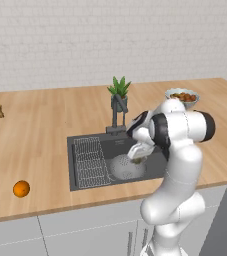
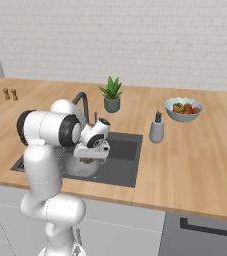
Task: Put the colander in the sink, put the orange, kiwi in the colander, and turn on the sink faucet and pour water over the colander.
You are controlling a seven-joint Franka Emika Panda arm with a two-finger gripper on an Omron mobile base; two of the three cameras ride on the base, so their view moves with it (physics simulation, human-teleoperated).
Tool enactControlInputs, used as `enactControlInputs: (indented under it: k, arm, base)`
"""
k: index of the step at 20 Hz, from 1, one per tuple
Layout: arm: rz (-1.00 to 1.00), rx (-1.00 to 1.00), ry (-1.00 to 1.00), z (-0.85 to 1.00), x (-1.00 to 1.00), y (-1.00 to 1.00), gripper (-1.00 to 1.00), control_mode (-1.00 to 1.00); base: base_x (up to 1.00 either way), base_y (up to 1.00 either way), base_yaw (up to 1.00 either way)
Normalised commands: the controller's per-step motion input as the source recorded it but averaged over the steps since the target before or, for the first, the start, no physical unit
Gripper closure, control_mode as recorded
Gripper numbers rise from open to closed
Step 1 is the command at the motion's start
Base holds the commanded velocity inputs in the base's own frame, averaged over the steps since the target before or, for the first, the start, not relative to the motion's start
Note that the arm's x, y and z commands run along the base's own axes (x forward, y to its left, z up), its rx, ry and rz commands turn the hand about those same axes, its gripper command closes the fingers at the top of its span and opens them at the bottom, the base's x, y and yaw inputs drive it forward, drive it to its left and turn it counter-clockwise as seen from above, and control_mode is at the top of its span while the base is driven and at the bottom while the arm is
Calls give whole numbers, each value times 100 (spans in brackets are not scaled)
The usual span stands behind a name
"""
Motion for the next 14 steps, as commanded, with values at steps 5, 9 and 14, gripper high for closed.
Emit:
enactControlInputs:
  k: [5, 9, 14]
  arm:
    - [0, 0, 1, -25, 29, 5, 100, -100]
    - [0, 0, 0, -33, 13, 9, 100, -100]
    - [0, 0, 0, -29, 14, 10, 100, -100]
  base:
    - [0, 0, 0]
    - [0, 0, 0]
    - [0, 0, 0]
